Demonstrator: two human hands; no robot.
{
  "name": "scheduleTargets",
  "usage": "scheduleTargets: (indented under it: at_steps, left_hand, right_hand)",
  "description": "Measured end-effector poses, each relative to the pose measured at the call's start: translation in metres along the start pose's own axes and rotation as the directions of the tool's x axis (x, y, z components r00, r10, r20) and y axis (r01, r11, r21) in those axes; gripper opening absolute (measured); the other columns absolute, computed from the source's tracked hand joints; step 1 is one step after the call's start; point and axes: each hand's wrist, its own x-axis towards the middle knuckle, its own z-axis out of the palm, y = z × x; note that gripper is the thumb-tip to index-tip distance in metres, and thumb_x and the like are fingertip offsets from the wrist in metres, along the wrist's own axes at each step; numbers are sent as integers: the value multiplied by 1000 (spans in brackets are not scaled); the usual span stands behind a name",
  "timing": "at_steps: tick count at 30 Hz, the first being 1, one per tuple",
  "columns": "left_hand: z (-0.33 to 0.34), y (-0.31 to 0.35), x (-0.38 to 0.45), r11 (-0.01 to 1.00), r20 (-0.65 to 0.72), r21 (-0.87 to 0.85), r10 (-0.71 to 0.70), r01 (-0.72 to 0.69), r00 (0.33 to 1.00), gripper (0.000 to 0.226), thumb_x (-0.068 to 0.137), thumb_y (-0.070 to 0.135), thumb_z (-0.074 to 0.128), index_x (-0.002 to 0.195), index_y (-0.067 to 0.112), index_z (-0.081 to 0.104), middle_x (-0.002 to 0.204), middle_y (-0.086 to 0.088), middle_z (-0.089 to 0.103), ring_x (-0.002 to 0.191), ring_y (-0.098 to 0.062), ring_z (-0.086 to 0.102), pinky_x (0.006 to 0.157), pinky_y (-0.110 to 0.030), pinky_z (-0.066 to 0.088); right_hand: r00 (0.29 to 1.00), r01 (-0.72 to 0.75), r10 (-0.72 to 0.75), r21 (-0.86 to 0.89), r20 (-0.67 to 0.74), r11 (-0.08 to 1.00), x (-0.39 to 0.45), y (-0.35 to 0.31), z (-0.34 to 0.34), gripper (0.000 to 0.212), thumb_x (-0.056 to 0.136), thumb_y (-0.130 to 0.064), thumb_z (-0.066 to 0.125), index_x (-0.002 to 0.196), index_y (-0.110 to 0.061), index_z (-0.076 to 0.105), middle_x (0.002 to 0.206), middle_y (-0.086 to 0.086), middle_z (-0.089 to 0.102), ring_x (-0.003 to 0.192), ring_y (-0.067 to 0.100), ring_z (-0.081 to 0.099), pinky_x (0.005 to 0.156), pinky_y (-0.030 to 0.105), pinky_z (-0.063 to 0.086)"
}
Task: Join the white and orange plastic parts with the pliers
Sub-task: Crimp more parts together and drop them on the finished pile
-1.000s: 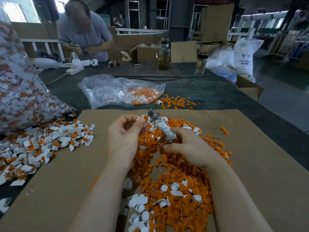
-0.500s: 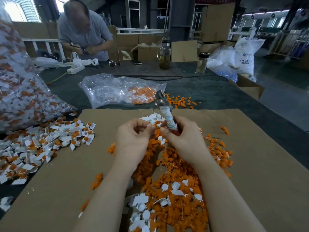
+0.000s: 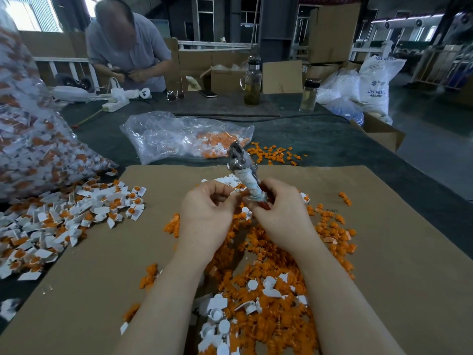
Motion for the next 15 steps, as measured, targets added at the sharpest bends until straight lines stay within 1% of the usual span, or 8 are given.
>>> scheduleTargets:
  at_steps: [2,4,7,9,12,15]
  left_hand:
    - [-2,1,0,999,-10,-34,-15,15,1000,12,86,16,75,77,20,68,65,6,70,64,-4,69,58,-15,51]
    - [-6,3,1,993,-30,-114,-43,40,999,11,88,14,73,79,18,68,65,5,71,63,-2,69,56,-13,51]
    - [-12,5,2,970,-58,-241,-60,45,997,9,89,8,70,83,14,67,69,1,71,59,0,68,53,-9,49]
    - [-15,7,2,955,-66,-295,-39,18,997,9,89,5,69,84,12,67,71,0,70,59,0,68,56,-8,49]
    - [-18,6,2,946,-60,-323,-14,-6,998,6,89,6,68,86,11,68,73,0,70,64,-2,69,61,-10,51]
    - [-19,5,4,950,-43,-311,1,-15,999,6,90,6,67,87,11,69,70,6,71,67,-3,69,65,-13,54]
  right_hand:
    - [999,-28,25,81,45,996,-1,0,-3,15,88,-26,67,102,-21,66,82,-11,64,78,9,62,71,41,56]
    - [992,-75,58,154,113,985,-2,1,-8,12,89,-28,66,100,-23,65,84,-6,66,79,14,64,75,45,56]
    - [967,-123,84,148,242,981,-2,5,-17,8,89,-24,66,96,-24,64,87,2,66,82,20,64,81,47,54]
    - [942,-134,94,105,321,986,-2,9,-21,9,89,-24,67,97,-23,63,88,1,65,81,17,62,78,42,50]
    - [904,-140,100,66,417,988,-2,10,-23,11,88,-26,67,97,-26,61,86,-7,62,74,3,57,68,27,44]
    - [875,-153,100,74,473,985,-2,8,-23,19,89,-25,67,98,-37,55,93,-13,62,83,-5,58,66,10,42]
